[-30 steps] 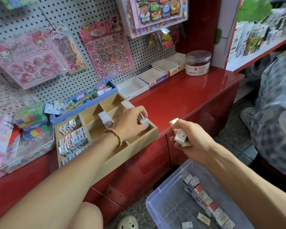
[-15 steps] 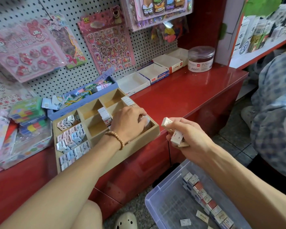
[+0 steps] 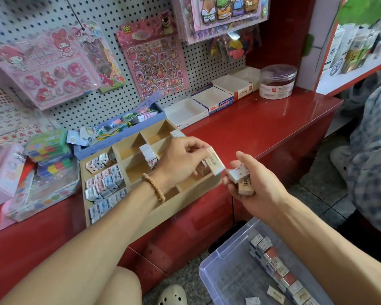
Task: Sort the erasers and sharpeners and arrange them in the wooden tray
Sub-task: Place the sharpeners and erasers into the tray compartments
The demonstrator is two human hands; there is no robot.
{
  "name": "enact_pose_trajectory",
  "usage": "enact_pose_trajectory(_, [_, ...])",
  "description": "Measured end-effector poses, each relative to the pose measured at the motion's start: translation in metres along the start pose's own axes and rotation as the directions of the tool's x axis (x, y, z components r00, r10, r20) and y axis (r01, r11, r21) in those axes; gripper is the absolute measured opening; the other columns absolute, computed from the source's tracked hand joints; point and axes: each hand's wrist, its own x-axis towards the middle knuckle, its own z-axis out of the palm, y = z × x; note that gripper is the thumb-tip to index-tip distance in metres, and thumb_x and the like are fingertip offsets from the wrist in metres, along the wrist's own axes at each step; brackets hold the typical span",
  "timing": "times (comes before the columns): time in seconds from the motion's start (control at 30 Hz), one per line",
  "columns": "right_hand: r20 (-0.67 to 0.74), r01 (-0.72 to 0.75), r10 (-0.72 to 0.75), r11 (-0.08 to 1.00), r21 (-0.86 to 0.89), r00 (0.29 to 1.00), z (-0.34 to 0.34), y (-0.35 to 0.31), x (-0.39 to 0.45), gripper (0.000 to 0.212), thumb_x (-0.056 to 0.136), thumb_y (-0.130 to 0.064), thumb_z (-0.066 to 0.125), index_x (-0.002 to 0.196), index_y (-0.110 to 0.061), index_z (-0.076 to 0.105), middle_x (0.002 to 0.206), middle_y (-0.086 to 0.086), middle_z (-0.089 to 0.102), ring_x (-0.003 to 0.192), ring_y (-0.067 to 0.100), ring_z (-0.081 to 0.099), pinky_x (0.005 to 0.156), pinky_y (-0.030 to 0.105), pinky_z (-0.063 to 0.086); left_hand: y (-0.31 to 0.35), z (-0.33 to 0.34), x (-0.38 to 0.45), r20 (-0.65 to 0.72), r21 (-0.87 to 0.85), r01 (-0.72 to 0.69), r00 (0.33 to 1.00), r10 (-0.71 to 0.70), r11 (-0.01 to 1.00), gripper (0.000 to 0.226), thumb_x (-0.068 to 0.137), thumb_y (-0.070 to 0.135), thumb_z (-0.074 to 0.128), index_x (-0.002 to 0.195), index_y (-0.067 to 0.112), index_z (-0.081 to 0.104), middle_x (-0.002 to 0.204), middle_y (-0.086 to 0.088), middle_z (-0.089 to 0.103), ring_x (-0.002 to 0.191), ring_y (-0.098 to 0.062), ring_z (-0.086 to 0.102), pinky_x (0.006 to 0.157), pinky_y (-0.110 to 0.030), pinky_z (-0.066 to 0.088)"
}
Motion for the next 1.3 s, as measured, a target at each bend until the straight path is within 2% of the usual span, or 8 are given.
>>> enact_pose_trajectory(0.17, [-0.058,-0.002,0.002,1.000,-0.016,0.998,-0.005,0.000,0.004,0.039,0.085,-0.048,0.072,0.092,-0.010,0.066,0.079,0.007,0.063,0.056,0.015,0.060,0.051,0.026,0.052,-0.006,-0.028,0.024,-0.181,0.168,-0.010,0.983,0.041,0.986,0.012,0.088,0.011,0.065,0.082,0.021,0.069,0.078,0.001,0.068,0.067,-0.013,0.067,0.056,-0.022,0.054])
enact_pose_trajectory(0.37, [-0.033,-0.009,0.009,1.000,-0.004,0.999,-0.005,-0.005,0.006,0.011,0.089,-0.018,0.067,0.090,-0.007,0.064,0.074,0.007,0.058,0.050,0.014,0.057,0.051,0.027,0.052,-0.029,-0.044,0.063,-0.215,0.384,0.052,0.976,0.034,0.922,0.008,0.085,0.015,0.068,0.092,0.016,0.069,0.085,-0.003,0.071,0.080,-0.020,0.072,0.079,-0.040,0.060])
enact_pose_trajectory(0.63, [0.008,0.042,-0.041,0.995,-0.088,0.999,-0.012,-0.006,0.011,0.020,0.096,-0.018,0.064,0.107,-0.002,0.061,0.074,0.010,0.062,0.054,0.014,0.060,0.049,0.024,0.052,-0.040,-0.032,0.076,-0.160,0.415,0.089,0.987,-0.024,0.905,0.014,0.078,0.006,0.076,0.082,0.017,0.069,0.082,-0.003,0.072,0.073,-0.014,0.072,0.079,-0.034,0.061])
enact_pose_trajectory(0.8, [0.043,0.078,-0.074,0.991,-0.104,0.996,-0.018,-0.003,0.014,0.024,0.097,-0.023,0.064,0.106,-0.001,0.068,0.086,0.012,0.064,0.063,0.016,0.061,0.054,0.024,0.052,-0.049,-0.022,0.075,-0.219,0.462,0.073,0.975,0.034,0.884,0.016,0.075,0.010,0.081,0.075,0.018,0.068,0.068,0.007,0.061,0.064,-0.001,0.055,0.061,-0.011,0.045])
enact_pose_trajectory(1.0, [0.044,0.070,-0.066,0.993,-0.099,0.997,-0.021,-0.003,0.014,0.024,0.094,-0.023,0.068,0.110,-0.005,0.070,0.084,0.011,0.071,0.063,0.018,0.066,0.054,0.023,0.055,-0.052,-0.030,0.073,-0.208,0.438,0.053,0.977,0.044,0.897,0.005,0.083,0.018,0.074,0.078,0.016,0.076,0.073,0.007,0.072,0.077,-0.012,0.070,0.080,-0.030,0.058])
enact_pose_trajectory(1.07, [0.068,0.073,-0.065,0.991,-0.114,0.996,-0.020,-0.003,0.012,0.022,0.095,-0.023,0.066,0.109,-0.006,0.068,0.077,0.008,0.071,0.059,0.016,0.064,0.052,0.022,0.053,-0.043,-0.029,0.065,-0.270,0.473,0.031,0.956,0.111,0.881,0.010,0.088,0.020,0.068,0.084,0.015,0.075,0.075,0.008,0.070,0.076,-0.009,0.068,0.076,-0.025,0.057])
enact_pose_trajectory(1.17, [0.105,0.096,-0.081,0.985,-0.144,0.991,-0.017,-0.002,0.008,0.016,0.097,-0.025,0.063,0.103,-0.010,0.065,0.074,0.008,0.069,0.055,0.016,0.062,0.048,0.022,0.048,-0.024,-0.019,0.041,-0.313,0.327,-0.031,0.939,0.139,0.944,0.012,0.090,0.019,0.066,0.080,0.015,0.073,0.069,0.010,0.066,0.064,-0.003,0.063,0.057,-0.010,0.046])
enact_pose_trajectory(1.3, [0.171,0.134,-0.108,0.979,-0.150,0.979,-0.012,0.003,0.001,0.014,0.101,-0.025,0.057,0.100,-0.012,0.060,0.072,0.007,0.067,0.054,0.015,0.060,0.047,0.023,0.046,-0.004,0.008,-0.004,0.041,0.005,0.037,0.998,-0.037,0.999,0.010,0.087,0.023,0.072,0.086,0.013,0.072,0.075,-0.007,0.072,0.065,-0.015,0.069,0.051,-0.023,0.049])
